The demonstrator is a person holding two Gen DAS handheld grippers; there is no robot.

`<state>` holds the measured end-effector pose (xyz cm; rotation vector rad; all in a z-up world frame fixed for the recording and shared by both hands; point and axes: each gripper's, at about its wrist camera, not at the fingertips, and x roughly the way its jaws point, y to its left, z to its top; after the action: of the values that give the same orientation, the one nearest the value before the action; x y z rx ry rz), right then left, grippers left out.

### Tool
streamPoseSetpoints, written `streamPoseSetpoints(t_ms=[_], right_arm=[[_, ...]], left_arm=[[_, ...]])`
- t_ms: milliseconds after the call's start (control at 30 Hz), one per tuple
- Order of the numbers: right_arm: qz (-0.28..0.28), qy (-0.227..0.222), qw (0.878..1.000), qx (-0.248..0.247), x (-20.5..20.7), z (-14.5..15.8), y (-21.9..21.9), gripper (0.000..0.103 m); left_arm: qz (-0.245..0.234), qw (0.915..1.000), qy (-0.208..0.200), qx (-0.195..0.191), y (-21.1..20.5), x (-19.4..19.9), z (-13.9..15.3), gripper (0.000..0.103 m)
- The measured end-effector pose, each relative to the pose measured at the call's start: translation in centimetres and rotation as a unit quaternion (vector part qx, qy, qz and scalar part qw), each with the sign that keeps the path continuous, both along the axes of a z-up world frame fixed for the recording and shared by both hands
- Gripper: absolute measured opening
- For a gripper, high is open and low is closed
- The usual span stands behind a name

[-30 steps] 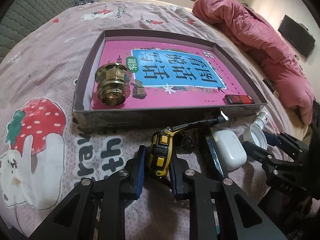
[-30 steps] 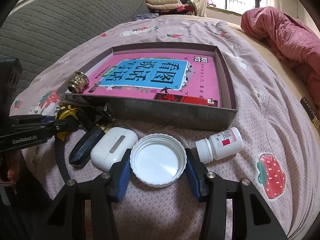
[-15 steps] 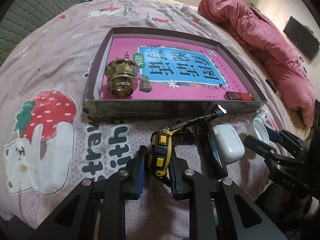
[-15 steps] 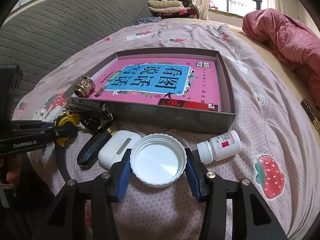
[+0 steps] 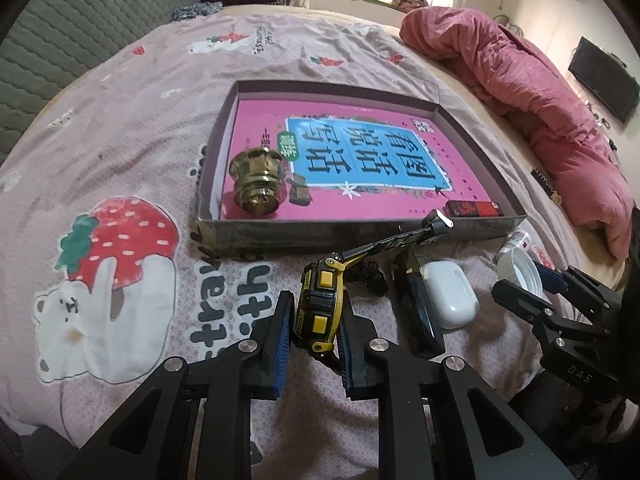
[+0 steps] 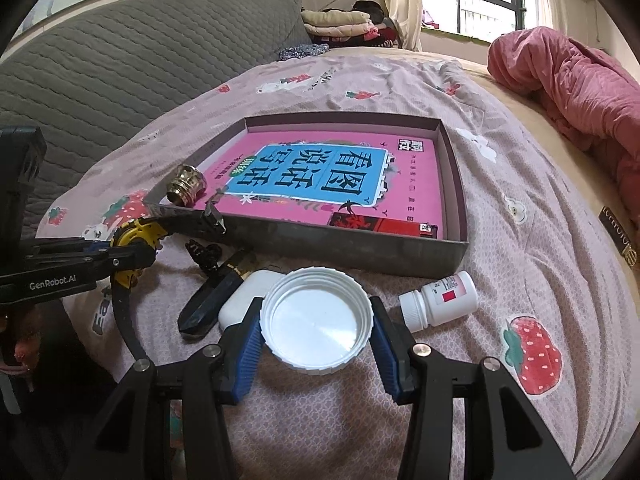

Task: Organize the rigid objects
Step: 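Close the left tool on the tape measure while the right tool grips the bottle cap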

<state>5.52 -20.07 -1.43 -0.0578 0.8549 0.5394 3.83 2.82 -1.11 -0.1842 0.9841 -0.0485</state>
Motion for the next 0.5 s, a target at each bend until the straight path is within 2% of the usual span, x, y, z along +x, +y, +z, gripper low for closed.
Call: streamPoseSetpoints(t_ms=[500], right_arm=[[0.0,-0.021,1.0,0.006,-0.8,1.7,0.3,0.05]], left_arm=[[-0.01,0.9993,-0.035,0.004,-0.6,-0.6,1.8,0.02]])
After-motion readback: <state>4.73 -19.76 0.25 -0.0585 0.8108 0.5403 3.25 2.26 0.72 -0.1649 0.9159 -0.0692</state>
